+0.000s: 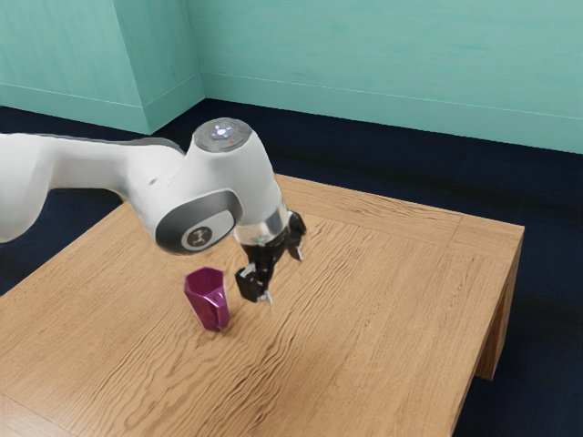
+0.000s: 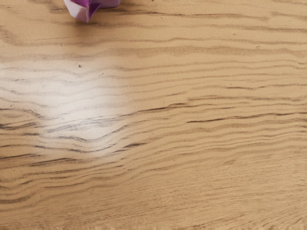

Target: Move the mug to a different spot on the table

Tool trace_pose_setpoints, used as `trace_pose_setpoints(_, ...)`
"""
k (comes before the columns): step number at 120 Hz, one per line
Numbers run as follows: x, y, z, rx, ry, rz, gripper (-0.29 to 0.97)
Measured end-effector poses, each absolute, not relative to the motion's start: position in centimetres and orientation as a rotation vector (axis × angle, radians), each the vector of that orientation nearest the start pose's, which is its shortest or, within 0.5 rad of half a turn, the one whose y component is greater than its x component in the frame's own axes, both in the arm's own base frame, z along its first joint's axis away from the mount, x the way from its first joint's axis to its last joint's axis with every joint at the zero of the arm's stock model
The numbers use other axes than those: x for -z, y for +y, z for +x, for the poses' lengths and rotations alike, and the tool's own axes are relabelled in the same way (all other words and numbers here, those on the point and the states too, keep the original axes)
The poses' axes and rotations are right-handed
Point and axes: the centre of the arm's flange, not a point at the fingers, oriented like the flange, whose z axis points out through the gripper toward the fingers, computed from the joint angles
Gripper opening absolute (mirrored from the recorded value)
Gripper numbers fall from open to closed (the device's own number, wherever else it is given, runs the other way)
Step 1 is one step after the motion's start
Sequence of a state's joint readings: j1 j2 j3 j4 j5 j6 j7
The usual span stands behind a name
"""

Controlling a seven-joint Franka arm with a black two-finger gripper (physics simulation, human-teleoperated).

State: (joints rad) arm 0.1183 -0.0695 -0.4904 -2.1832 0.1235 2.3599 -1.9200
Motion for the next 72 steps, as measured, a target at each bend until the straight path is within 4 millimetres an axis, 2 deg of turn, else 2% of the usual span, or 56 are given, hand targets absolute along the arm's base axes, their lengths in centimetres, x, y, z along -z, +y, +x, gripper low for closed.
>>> trace_pose_setpoints(15,-50.5,-14.1,53.1,0.288,-2.164,-2.469,0.68)
trace_pose_setpoints(26,-53.0,-10.1,53.9,0.242,-2.023,-2.555,0.68)
trace_pose_setpoints(33,-54.6,-8.7,54.7,0.216,-1.896,-2.640,0.68)
trace_pose_setpoints(42,-58.4,-7.2,56.2,0.209,-1.722,-2.759,0.68)
trace_pose_setpoints(55,-62.7,-4.7,56.5,0.213,-1.459,-2.892,0.68)
trace_pose_setpoints(72,-65.2,-1.1,56.6,0.168,-1.165,-2.972,0.68)
